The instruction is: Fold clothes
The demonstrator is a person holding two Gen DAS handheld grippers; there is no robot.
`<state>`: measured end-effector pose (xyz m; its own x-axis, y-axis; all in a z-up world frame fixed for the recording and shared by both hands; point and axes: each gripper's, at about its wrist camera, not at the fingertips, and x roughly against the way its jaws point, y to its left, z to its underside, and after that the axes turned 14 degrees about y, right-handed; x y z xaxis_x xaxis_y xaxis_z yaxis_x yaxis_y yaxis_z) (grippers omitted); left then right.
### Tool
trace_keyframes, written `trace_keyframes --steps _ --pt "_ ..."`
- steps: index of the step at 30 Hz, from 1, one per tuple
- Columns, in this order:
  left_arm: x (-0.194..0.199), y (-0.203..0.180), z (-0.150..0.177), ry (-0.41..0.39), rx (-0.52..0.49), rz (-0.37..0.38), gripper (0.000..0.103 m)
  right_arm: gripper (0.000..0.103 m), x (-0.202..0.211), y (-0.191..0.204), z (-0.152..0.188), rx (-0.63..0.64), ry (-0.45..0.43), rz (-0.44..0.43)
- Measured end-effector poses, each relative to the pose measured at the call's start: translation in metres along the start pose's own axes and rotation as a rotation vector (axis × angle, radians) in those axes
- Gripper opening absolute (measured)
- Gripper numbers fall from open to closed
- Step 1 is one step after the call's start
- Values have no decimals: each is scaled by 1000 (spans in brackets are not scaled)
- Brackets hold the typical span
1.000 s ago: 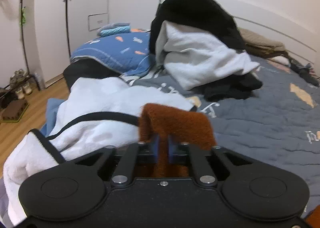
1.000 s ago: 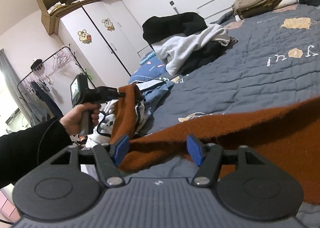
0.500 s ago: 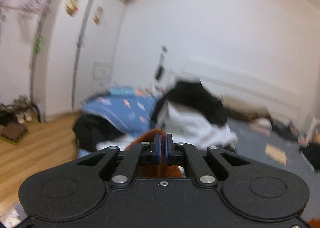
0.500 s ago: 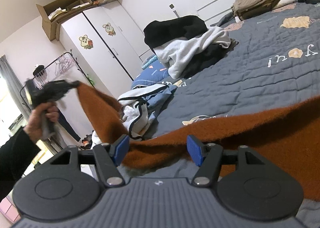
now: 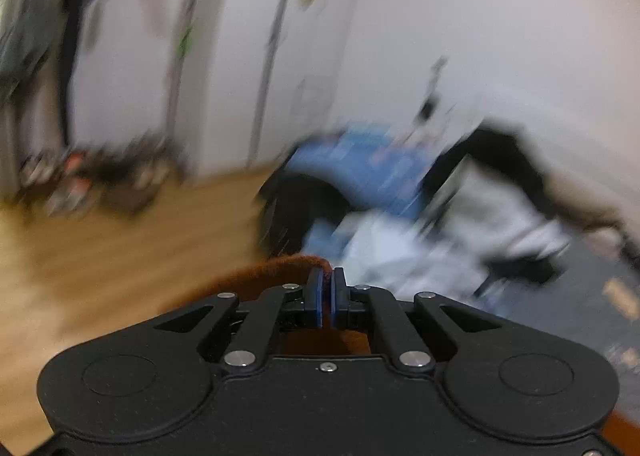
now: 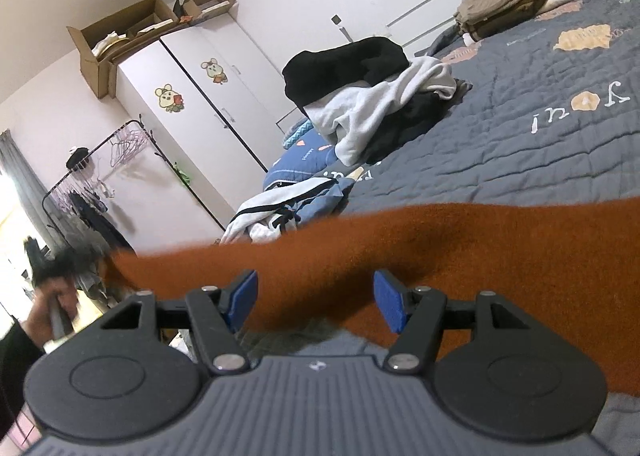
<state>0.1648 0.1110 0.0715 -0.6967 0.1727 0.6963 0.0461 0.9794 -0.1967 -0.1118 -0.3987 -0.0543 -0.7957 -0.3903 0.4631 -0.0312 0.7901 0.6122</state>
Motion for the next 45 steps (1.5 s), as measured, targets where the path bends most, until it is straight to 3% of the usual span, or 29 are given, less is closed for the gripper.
trace_keyframes --steps 3,5,7,14,21,26,30,36,41,45 --pt "-34 12 29 142 1 4 7 63 1 2 1 7 1 -1" --pt "-41 14 42 194 -15 8 15 63 1 2 1 9 3 0" --pt "-35 22 45 181 -17 20 42 63 0 1 2 9 9 4" --pt "-6 48 36 57 -2 58 54 63 -8 3 5 23 43 2" --pt "-51 17 21 106 -149 3 55 63 -20 24 15 114 105 -59" --pt "-99 6 29 191 -152 -34 55 63 -28 27 21 127 143 -52" --pt "-103 -8 67 277 -271 33 54 63 -29 23 23 116 153 -42" --pt "-87 -19 132 420 -434 191 54 63 -30 22 25 107 160 -39" --pt "-63 -3 140 393 -434 240 55 63 -28 25 26 118 162 -43" --pt "-60 18 112 322 -355 169 55 63 -29 25 27 120 165 -42"
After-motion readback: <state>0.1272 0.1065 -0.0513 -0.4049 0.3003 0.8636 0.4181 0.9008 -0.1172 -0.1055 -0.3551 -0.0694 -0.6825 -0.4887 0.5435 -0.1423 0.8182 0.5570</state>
